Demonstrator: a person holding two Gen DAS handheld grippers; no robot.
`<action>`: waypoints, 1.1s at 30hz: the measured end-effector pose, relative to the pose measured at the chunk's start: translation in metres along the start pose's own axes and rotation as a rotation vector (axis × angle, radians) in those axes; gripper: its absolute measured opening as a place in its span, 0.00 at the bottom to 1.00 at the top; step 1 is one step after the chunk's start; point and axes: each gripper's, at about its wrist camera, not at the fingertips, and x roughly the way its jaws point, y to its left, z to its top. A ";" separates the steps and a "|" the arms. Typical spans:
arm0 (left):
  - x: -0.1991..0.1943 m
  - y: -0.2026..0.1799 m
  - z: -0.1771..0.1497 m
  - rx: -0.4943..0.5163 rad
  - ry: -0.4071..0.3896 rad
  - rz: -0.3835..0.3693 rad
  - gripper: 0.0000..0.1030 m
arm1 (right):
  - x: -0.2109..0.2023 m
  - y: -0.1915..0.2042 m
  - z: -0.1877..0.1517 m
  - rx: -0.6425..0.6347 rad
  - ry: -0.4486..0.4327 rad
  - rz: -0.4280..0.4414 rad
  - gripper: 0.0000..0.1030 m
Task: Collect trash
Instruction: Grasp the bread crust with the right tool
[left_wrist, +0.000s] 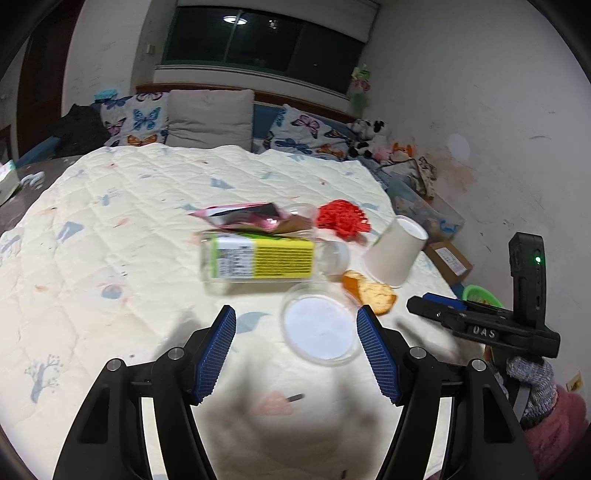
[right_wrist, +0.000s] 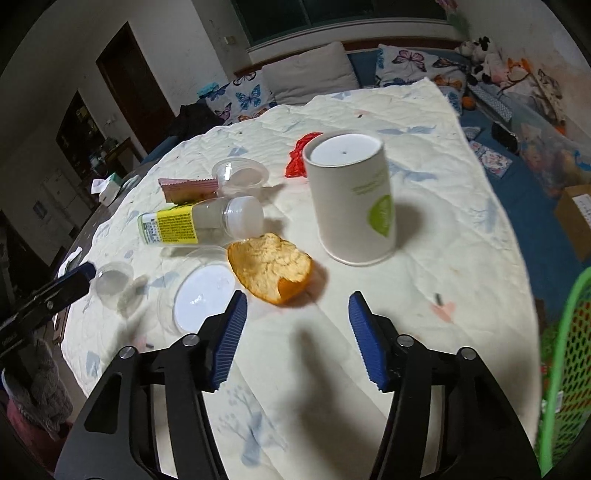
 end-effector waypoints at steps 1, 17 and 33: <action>0.000 0.004 0.000 -0.005 0.001 0.007 0.64 | 0.004 0.001 0.002 0.007 0.003 0.004 0.51; 0.000 0.033 -0.001 -0.016 0.018 0.052 0.64 | 0.044 -0.008 0.013 0.083 0.039 -0.015 0.19; -0.016 0.031 0.001 0.022 -0.023 0.067 0.65 | 0.014 -0.018 0.000 0.055 -0.012 -0.039 0.13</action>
